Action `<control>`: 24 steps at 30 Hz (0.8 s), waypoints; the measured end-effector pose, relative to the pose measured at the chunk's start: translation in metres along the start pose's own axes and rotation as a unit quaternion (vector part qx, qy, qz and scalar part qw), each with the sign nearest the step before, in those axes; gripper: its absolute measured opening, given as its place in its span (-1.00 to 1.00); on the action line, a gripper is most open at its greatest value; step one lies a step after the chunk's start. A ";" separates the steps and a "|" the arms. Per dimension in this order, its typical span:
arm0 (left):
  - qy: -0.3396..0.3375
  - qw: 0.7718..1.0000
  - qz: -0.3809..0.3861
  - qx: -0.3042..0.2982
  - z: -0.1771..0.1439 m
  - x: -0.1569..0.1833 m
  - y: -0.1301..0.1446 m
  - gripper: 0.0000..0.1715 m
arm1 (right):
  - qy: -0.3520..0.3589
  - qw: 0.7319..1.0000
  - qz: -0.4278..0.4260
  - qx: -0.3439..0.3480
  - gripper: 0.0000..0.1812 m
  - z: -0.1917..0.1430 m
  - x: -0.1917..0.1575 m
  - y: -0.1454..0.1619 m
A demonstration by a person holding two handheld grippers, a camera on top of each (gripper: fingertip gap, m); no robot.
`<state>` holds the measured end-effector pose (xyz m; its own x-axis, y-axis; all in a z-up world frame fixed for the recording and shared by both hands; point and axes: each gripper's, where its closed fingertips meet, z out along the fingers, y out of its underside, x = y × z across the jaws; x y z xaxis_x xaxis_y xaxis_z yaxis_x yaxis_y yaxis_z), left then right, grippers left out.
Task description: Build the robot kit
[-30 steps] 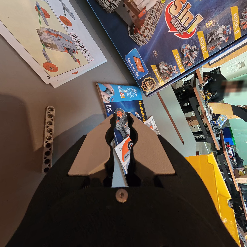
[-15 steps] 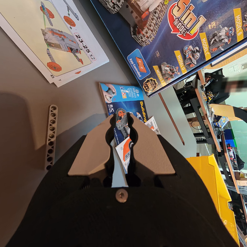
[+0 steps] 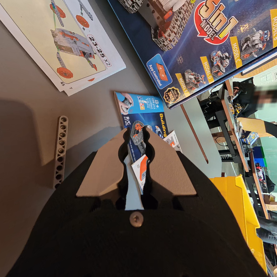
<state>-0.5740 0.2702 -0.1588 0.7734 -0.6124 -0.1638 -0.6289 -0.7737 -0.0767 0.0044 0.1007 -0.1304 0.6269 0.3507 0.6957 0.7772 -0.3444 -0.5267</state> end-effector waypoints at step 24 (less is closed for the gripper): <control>0.127 0.968 -0.212 0.047 -0.013 -0.017 -0.006 -0.25 | -0.011 1.000 -0.011 -0.008 -0.83 0.002 -0.006 0.001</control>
<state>-0.5822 0.2836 -0.1431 0.9506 -0.2729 0.1481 -0.2463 -0.9532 -0.1756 0.0016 0.0998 -0.1362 0.6111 0.3773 0.6958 0.7898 -0.3496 -0.5040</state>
